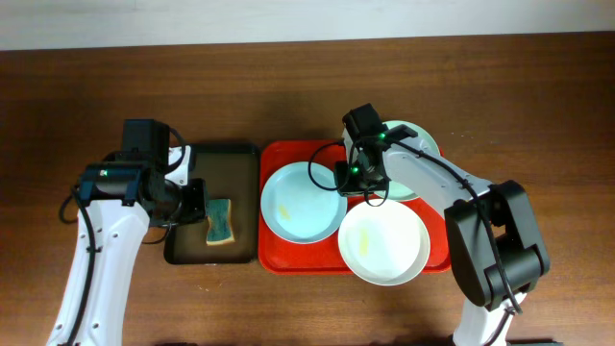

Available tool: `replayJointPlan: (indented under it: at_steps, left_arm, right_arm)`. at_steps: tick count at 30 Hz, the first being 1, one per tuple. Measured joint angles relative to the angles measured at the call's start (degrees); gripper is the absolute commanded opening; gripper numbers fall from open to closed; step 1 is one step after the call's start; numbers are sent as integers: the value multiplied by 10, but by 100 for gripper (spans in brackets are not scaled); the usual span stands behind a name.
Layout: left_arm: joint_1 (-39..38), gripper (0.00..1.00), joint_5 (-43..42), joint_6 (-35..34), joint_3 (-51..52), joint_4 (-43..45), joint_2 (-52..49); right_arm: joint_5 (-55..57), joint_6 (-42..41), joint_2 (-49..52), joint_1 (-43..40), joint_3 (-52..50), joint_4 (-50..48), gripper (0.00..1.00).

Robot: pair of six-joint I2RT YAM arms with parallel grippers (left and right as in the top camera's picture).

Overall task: Clean dirty plates on tray and stack at the side
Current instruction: 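Move the left gripper over the sponge and the right gripper to the pale green plate, then lower the left gripper and grasp the green-and-yellow sponge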

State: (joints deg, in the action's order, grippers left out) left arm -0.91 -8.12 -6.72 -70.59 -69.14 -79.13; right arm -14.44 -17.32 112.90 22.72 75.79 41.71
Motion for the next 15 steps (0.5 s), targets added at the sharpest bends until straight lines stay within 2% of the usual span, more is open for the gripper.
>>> replayJointPlan:
  at_steps: [6,9,15]
  left_arm:
    - [0,24,0,0,0,0,0]
    - [0,25,0,0,0,0,0]
    - [0,25,0,0,0,0,0]
  right_arm:
    - [0,0,0,0,-2,0,15]
    - [0,-6,0,0,-18,-11,4]
    - [-2,-17,0,0,-20,-20,4]
